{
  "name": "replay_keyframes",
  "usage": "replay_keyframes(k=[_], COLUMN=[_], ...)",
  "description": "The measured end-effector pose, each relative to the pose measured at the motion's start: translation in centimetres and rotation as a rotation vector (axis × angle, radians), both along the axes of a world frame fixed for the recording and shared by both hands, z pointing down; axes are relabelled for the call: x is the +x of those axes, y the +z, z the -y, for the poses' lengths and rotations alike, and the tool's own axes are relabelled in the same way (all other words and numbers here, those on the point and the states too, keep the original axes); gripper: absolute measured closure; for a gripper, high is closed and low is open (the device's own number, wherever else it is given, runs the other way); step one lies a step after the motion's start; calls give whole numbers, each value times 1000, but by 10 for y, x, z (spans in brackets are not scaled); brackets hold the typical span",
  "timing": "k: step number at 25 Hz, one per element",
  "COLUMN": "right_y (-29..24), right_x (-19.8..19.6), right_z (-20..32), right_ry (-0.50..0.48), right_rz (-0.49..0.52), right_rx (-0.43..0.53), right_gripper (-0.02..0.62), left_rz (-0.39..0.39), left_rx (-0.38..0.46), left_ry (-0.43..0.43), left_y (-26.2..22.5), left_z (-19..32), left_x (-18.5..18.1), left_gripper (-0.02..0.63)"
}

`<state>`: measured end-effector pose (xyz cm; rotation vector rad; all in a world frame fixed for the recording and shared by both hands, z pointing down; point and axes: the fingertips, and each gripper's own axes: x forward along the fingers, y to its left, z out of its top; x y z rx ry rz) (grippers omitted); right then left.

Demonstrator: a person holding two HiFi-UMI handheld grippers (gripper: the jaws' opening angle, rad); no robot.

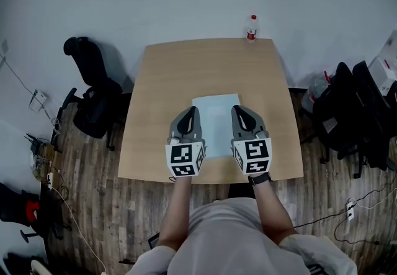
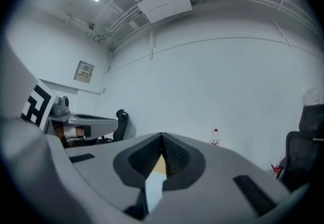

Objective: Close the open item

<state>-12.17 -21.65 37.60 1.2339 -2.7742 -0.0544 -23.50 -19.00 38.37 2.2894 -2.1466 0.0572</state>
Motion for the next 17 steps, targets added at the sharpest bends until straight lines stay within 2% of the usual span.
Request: replay_keyframes(k=[17], right_y=[20], right_x=[1], right_z=[11], right_ry=[-1], right_rz=[-21], right_rx=[-23], right_gripper=[583], left_rz=[-7], left_rx=[-25], left_ry=[55], left_y=[24], left_z=[17], left_x=[9], left_gripper=[598])
